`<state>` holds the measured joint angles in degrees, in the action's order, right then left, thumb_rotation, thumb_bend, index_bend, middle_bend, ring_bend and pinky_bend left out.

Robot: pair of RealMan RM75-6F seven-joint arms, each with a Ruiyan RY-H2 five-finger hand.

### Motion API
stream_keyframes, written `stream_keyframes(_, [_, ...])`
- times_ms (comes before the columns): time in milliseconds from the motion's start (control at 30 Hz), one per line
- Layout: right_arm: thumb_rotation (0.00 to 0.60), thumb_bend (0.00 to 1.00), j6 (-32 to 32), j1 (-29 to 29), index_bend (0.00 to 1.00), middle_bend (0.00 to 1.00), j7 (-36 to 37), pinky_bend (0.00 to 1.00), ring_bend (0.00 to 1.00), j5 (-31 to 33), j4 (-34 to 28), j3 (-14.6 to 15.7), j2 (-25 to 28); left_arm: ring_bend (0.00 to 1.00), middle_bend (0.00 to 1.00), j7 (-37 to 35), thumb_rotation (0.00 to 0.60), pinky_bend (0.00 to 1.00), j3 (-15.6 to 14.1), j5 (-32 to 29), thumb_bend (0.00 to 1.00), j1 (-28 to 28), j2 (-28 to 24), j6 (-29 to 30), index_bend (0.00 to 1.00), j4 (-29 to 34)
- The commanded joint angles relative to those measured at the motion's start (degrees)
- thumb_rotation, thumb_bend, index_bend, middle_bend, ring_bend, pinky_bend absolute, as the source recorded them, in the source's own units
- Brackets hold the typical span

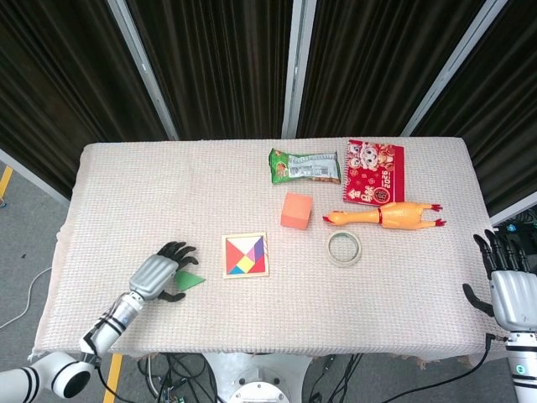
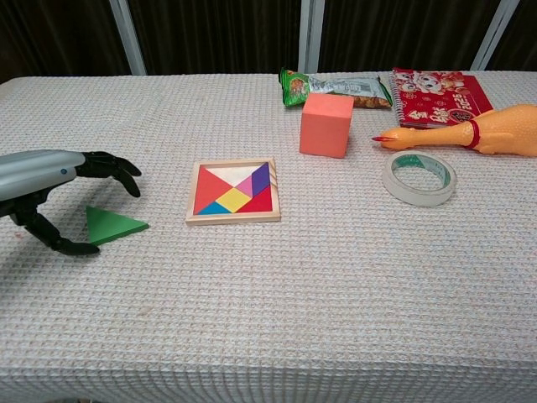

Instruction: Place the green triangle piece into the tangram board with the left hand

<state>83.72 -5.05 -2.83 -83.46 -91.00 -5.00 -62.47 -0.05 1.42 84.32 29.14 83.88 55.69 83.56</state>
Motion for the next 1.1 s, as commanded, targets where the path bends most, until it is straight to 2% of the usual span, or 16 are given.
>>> stream_keyframes(33, [0.6, 0.2, 0.1, 0.0, 0.0, 0.0, 0.2, 0.0, 0.0, 0.0, 0.1, 0.0, 0.0, 0.0, 0.1, 0.6, 0.6, 0.07, 0.2, -1.1, 0.2, 0.4, 0.4, -0.7, 0.27, -0.4])
stream_keyframes(1100, [0.6, 0.2, -0.5, -0.1, 0.0, 0.0, 0.0, 0.0, 0.0, 0.7, 0.7, 0.0, -0.7, 0.0, 0.1, 3.1, 0.6, 0.07, -1.4, -2.8, 0.22, 0.7, -1.8, -0.3, 0.32, 1.2])
